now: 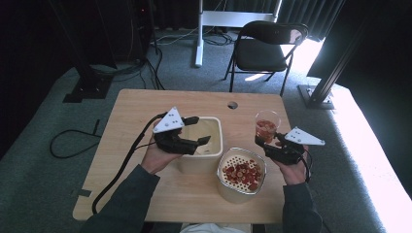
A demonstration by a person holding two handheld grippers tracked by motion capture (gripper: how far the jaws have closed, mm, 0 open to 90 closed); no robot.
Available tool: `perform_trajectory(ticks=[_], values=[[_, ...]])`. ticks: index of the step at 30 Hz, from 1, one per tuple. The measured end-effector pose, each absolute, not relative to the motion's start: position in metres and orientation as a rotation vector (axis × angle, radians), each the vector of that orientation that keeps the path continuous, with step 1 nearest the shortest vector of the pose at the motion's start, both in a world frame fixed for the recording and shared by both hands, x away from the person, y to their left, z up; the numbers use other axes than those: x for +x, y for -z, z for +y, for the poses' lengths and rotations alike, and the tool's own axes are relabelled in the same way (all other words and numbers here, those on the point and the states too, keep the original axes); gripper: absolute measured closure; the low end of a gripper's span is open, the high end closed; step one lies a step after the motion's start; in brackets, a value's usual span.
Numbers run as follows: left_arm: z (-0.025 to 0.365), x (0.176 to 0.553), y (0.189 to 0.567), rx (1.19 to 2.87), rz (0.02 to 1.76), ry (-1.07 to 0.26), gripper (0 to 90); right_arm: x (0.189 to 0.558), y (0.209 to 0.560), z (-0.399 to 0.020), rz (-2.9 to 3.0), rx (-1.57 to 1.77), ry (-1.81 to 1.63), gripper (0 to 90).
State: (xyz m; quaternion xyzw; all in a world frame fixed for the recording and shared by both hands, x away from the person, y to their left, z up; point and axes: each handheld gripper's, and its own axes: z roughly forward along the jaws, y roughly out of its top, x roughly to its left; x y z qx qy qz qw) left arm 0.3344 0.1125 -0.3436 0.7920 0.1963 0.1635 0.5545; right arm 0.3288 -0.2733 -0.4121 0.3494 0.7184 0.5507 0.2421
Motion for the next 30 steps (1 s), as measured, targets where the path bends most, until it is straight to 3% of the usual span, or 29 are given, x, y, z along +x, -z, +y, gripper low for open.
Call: perform_trajectory(ticks=[30], values=[[0.198, 0.329, 0.401, 1.846, 0.794, -0.525, 26.7, 0.3, 0.434, -0.308, 1.944, 0.963, -1.411, 44.2]])
